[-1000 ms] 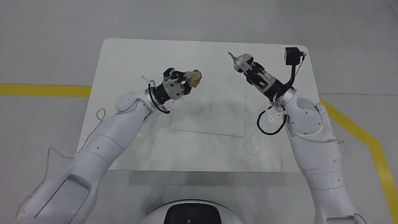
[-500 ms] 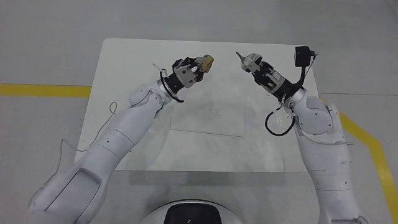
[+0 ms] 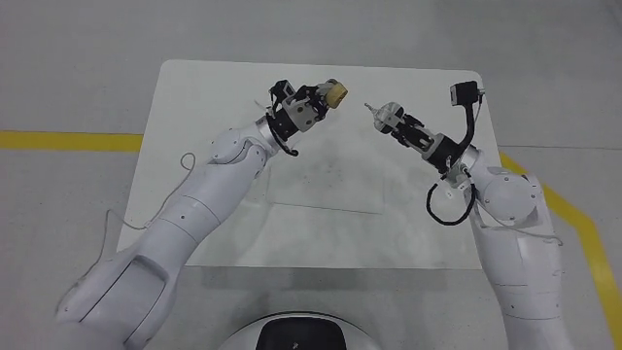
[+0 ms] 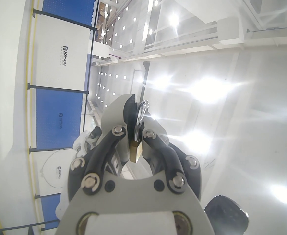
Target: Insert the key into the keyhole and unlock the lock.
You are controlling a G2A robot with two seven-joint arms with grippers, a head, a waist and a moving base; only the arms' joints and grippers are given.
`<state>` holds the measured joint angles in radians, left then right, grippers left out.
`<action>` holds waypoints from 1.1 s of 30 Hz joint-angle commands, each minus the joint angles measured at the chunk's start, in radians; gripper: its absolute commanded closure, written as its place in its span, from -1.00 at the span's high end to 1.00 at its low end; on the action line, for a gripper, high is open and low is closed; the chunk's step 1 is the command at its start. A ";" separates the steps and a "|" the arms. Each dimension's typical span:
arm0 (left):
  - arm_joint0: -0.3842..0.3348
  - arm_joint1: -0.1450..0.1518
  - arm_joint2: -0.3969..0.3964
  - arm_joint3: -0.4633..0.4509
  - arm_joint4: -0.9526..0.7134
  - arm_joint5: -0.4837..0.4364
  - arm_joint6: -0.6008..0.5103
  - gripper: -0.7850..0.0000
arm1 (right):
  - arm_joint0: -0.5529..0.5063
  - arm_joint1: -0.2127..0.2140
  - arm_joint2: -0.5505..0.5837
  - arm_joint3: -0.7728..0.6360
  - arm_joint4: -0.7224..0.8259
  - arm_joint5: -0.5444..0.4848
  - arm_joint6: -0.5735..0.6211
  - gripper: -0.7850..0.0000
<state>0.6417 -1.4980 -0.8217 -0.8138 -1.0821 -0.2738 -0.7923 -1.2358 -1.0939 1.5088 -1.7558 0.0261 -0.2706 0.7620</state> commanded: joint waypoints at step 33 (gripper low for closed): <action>0.106 -0.018 -0.050 -0.153 0.080 0.058 0.175 -1.00 | -0.113 0.004 0.012 -0.194 0.009 0.292 -0.092 -1.00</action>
<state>0.7459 -1.5145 -0.8692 -0.9653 -1.0013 -0.2133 -0.6208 -1.3425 -1.0904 1.5200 -1.9377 0.0381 -0.0009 0.6683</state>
